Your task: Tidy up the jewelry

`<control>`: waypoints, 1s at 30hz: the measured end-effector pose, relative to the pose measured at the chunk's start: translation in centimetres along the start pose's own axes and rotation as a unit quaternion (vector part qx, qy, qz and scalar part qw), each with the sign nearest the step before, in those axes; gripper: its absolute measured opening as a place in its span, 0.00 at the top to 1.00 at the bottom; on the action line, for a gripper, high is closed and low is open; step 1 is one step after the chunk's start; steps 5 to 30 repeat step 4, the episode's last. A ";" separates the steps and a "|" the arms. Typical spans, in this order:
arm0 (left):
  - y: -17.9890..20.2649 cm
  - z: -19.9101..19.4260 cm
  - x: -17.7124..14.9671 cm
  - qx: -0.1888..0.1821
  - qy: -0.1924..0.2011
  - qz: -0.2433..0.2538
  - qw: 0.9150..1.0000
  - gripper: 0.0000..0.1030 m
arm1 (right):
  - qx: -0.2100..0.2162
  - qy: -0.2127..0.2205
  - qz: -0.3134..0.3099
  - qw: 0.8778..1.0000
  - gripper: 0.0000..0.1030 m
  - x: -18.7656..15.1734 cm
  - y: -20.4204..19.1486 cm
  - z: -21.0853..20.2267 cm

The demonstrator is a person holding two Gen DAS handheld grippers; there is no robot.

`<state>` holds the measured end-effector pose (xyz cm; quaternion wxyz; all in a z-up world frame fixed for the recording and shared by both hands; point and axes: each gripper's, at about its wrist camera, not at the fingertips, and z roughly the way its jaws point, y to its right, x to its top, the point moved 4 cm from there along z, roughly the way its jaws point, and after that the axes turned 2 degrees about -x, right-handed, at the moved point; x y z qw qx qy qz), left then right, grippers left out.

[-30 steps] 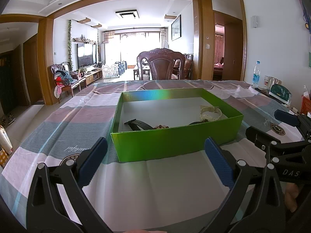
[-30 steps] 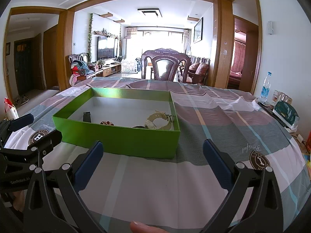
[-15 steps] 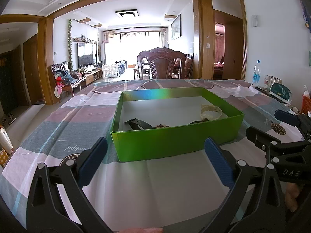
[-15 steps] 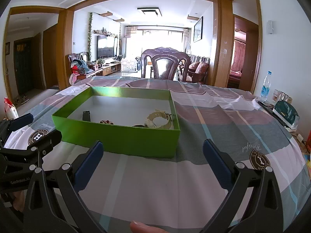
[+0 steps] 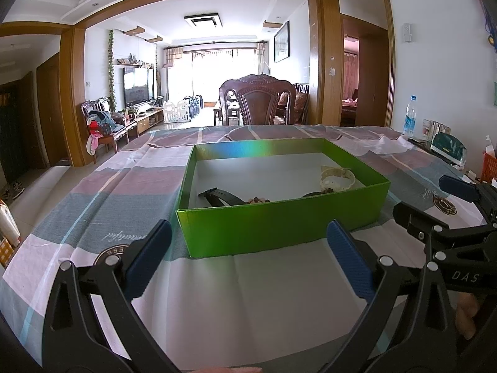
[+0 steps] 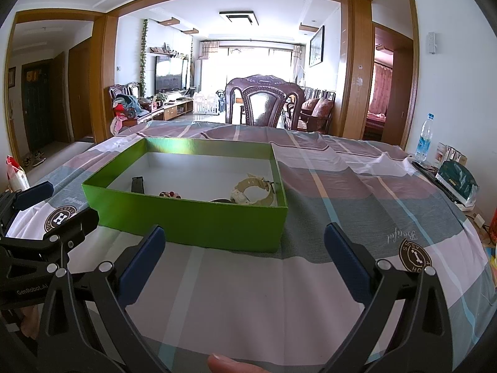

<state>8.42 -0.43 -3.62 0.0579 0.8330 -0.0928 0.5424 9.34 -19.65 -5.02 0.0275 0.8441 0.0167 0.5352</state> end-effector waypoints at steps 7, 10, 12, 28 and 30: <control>0.0 0.1 -0.4 0.000 -0.001 0.000 1.000 0.04 | 0.000 -0.001 0.000 1.000 0.03 -0.1 0.0 -0.1; 0.0 0.1 -0.4 0.000 -0.001 0.000 1.000 0.04 | 0.000 -0.001 0.000 1.000 0.03 -0.1 0.0 -0.1; 0.0 0.1 -0.4 0.000 -0.001 0.000 1.000 0.04 | 0.000 -0.001 0.000 1.000 0.03 -0.1 0.0 -0.1; 0.0 0.1 -0.4 0.000 -0.001 0.000 1.000 0.04 | 0.000 -0.001 0.000 1.000 0.03 -0.1 0.0 -0.1; 0.0 0.1 -0.4 0.000 -0.001 0.000 1.000 0.04 | 0.000 -0.001 0.000 1.000 0.03 -0.1 0.0 -0.1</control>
